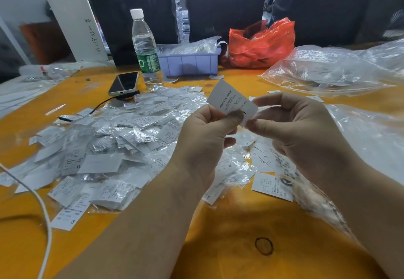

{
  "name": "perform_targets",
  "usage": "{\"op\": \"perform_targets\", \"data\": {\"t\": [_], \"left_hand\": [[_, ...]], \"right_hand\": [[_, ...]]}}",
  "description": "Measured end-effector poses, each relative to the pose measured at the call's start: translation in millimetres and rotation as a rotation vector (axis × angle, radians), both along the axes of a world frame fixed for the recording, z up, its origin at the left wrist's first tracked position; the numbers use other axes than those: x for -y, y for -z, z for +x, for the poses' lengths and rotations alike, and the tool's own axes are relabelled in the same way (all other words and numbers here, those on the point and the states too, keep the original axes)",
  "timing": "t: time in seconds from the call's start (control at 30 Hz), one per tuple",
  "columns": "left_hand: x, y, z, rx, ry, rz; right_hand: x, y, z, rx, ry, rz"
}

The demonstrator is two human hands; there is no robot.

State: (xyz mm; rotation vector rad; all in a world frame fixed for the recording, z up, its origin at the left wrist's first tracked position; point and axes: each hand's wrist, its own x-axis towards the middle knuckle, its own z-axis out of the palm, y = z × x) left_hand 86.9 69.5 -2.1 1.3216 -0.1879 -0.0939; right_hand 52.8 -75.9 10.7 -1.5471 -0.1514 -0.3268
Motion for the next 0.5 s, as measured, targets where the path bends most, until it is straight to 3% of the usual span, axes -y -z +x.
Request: {"op": "perform_targets", "data": {"t": [0.3,0.5], "left_hand": [[1.9,-0.6,-4.2,0.08,-0.073,0.058],[-4.2,-4.5,-3.4,0.188,-0.047,0.165]], "right_hand": [[-3.6,2.9,-1.9,0.063,0.13,-0.231],[-3.6,-0.5,-3.5,0.064,0.101,-0.133]]}}
